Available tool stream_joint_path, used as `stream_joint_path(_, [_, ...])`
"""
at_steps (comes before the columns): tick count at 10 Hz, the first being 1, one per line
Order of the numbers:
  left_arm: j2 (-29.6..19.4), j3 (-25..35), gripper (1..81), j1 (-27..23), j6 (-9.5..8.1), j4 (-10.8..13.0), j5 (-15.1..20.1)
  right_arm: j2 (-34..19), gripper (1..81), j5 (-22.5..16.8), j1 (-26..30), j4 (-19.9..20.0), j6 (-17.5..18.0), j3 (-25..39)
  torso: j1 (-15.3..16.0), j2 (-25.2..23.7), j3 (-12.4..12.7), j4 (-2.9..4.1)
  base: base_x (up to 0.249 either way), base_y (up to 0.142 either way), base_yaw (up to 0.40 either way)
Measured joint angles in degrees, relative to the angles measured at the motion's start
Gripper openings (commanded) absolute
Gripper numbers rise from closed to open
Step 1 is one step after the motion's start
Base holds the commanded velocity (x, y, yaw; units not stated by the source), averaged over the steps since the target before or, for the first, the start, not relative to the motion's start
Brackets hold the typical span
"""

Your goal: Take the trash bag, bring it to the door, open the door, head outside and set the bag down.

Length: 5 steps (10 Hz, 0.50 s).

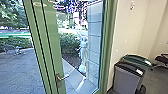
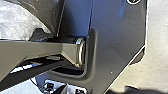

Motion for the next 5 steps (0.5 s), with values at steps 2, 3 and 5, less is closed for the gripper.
stream_joint_path(2, [0.00, 0.00, 1.0, 0.09, 0.00, 0.00, -0.02, 0.09, 81.1, 0.00, 0.00, 0.00, -0.02, 0.00, 0.00, 0.00, 0.00, 0.00, 0.114, 0.000, 0.000])
stream_joint_path(3, [0.00, 0.00, 1.0, 0.06, 0.21, 0.00, -0.02, 0.06, 81.1, 0.00, 0.02, -0.02, -0.02, -0.01, 0.00, 0.00, 0.00, 0.00, 0.098, 0.000, 0.000])
stream_joint_path(5, [0.00, 0.00, 1.0, 0.11, 0.85, 0.00, 0.00, 0.09, 81.1, 0.04, 0.16, -0.02, -0.02, -0.04, 0.02, 0.00, 0.00, 0.00, 0.091, 0.000, 0.000])
